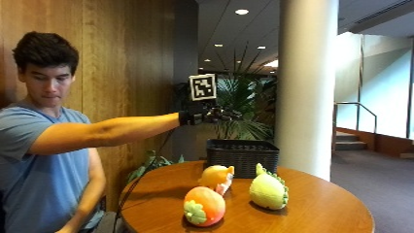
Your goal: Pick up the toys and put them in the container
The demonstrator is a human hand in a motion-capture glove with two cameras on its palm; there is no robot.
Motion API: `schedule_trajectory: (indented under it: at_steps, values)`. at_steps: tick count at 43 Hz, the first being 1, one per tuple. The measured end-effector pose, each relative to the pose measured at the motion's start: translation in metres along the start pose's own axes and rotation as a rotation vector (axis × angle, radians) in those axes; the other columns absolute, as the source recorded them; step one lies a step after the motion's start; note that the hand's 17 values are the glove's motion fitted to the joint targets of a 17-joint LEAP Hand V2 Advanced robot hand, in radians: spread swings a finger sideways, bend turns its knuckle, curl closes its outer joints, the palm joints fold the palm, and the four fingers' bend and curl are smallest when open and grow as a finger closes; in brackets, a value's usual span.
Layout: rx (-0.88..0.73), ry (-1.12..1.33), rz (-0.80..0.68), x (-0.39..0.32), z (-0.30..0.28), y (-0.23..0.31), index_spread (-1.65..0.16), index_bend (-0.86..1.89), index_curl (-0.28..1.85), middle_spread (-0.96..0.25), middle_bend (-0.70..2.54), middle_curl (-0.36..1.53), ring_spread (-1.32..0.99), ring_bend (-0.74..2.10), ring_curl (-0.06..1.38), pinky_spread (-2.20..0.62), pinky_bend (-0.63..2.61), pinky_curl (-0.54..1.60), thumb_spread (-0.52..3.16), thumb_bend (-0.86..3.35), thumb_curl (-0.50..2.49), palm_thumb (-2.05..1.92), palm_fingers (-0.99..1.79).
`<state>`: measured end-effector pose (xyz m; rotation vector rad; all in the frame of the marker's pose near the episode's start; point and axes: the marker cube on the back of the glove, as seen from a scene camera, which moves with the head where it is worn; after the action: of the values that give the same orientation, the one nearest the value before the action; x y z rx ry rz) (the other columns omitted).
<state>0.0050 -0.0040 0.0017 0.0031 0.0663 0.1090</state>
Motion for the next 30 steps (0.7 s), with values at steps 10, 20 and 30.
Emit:
schedule_trajectory:
  at_steps: [10, 20, 30]
  values:
    - [-0.002, 0.001, 0.007, 0.003, 0.003, 0.0, -0.2, 0.14, 0.09, -0.03, 0.19, 0.1, -0.12, 0.21, 0.07, -0.04, 0.71, 0.23, 0.94, -0.05, 0.02, -0.07, 0.09]
    - [-0.013, 0.107, 0.007, 0.018, 0.012, 0.0, -0.23, 0.15, 0.14, -0.03, 0.21, 0.17, -0.15, 0.23, 0.11, -0.05, 0.75, 0.27, 1.16, -0.05, 0.05, -0.08, 0.05]
    - [-0.006, -0.007, 0.046, 0.009, 0.012, -0.005, -0.24, 0.16, 0.19, -0.03, 0.21, 0.23, -0.16, 0.24, 0.14, -0.05, 0.77, 0.29, 1.23, -0.05, 0.06, -0.08, 0.02]
